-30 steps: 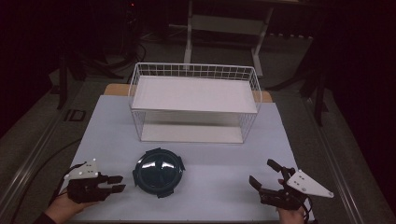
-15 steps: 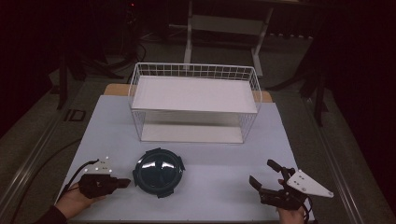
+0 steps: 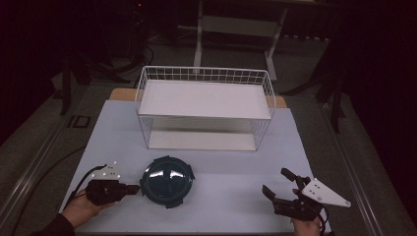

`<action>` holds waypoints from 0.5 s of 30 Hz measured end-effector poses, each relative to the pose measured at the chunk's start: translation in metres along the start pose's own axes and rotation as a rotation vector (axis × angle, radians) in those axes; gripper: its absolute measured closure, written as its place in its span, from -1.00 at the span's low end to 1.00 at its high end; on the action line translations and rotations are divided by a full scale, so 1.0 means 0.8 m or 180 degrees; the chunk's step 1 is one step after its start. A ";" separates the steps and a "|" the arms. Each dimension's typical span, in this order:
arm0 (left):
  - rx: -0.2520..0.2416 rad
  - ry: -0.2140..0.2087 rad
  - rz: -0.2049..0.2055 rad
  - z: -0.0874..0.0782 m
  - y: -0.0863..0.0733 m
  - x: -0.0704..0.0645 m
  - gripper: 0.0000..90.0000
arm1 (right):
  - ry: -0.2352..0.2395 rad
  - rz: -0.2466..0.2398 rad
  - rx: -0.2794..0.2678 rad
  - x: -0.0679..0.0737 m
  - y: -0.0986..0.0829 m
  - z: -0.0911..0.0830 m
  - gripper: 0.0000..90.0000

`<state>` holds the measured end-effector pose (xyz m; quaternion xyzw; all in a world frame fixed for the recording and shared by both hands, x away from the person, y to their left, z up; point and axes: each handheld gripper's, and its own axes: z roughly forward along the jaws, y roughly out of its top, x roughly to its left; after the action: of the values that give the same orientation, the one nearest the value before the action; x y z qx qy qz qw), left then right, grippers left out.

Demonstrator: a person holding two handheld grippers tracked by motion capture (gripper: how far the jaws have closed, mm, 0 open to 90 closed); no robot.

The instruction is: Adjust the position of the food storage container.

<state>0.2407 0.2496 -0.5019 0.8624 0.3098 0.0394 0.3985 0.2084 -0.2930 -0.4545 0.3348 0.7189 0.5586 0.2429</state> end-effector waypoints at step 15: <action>-0.0004 0.0088 0.0071 0.014 0.028 0.004 1.00 | 0.0005 0.0003 0.0007 0.001 0.000 0.000 -0.71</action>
<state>0.2582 0.2334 -0.4941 0.8649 0.3056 0.0559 0.3943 0.2080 -0.2926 -0.4548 0.3350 0.7196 0.5581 0.2418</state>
